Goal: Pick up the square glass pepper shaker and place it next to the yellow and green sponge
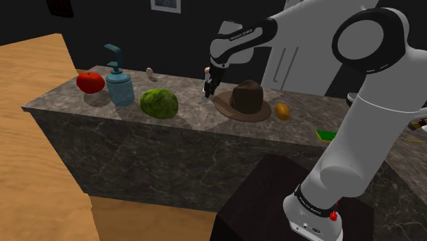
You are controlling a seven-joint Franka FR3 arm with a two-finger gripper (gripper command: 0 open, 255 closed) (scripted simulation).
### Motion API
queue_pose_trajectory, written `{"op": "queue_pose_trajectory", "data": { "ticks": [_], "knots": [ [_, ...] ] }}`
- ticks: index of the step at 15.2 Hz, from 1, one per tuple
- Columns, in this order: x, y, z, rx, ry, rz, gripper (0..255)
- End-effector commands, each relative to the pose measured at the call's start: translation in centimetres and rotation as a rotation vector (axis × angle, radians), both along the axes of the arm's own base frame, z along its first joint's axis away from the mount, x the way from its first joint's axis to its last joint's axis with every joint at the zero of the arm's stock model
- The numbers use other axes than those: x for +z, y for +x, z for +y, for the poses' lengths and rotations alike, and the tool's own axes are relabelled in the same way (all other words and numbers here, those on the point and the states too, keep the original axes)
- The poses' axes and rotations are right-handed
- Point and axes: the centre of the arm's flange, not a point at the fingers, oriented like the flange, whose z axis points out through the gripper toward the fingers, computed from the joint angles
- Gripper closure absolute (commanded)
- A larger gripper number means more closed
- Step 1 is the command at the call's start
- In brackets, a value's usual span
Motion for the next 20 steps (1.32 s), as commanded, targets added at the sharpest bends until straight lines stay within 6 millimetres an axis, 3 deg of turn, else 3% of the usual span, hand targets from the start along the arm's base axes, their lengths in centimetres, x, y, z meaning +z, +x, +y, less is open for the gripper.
{"op": "queue_pose_trajectory", "data": {
  "ticks": [1,14,20],
  "knots": [
    [1.1,0.1,-0.1,0.000,0.000,0.000,255],
    [7.6,0.1,-0.1,0.000,0.000,0.000,255],
    [7.6,-6.6,-4.4,0.000,0.000,0.000,255]
  ]
}}
